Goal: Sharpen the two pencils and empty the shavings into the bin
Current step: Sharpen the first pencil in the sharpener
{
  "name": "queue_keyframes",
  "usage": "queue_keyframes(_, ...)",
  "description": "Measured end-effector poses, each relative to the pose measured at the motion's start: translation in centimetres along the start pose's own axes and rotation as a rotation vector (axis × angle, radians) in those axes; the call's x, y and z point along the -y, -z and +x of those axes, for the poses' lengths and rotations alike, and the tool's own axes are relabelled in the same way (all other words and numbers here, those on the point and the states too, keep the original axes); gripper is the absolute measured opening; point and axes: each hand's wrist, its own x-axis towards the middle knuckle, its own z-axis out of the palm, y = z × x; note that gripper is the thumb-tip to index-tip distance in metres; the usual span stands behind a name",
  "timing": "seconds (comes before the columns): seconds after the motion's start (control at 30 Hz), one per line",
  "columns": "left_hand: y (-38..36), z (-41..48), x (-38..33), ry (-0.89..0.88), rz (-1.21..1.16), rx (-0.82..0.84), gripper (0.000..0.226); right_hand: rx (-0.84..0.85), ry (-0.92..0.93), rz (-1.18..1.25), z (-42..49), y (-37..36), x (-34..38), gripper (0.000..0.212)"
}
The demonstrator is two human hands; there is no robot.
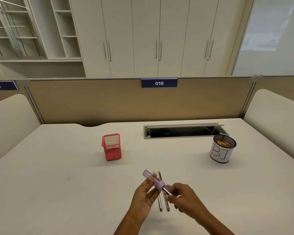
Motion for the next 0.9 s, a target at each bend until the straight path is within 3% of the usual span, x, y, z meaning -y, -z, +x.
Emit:
queue_keyframes(0.1, -0.3, -0.2, 0.1, -0.018, -0.021, -0.023, 0.015, -0.264, 0.315, -0.509, 0.1, -0.8, -1.2, 0.015)
queue_keyframes(0.27, -0.6, -0.3, 0.3, -0.025, -0.014, -0.029, 0.016, -0.283, 0.471, -0.834, 0.0, -1.4, -1.6, 0.022)
queue_keyframes(0.33, -0.5, -0.3, 0.3, -0.025, 0.01, -0.009, 0.016, -0.315, 0.336, -0.694, -0.1, -1.1, -0.9, 0.009)
queue_keyframes(0.47, -0.3, -0.1, 0.2, -0.025, 0.048, 0.026, 0.018, -0.101, 0.079, -0.258, 0.3, -0.3, -0.2, 0.04)
queue_keyframes(0.6, -0.4, -0.1, -0.1, -0.035, 0.069, 0.049, 0.02, 0.117, -0.299, 0.376, 0.0, 0.5, 0.7, 0.036)
queue_keyframes(0.7, -0.4, 0.0, -0.5, -0.034, 0.087, 0.066, 0.021, 0.298, -0.528, 0.694, 0.4, 1.5, 0.9, 0.034)
queue_keyframes(0.77, -0.4, 0.0, -0.6, -0.027, 0.085, 0.071, 0.021, 0.356, -0.563, 0.765, 0.8, 1.8, 0.8, 0.033)
queue_keyframes(0.9, 0.2, 0.4, -0.9, -0.022, -0.104, 0.003, 0.021, 0.35, -0.473, 0.618, 0.5, 2.1, 0.5, 0.032)
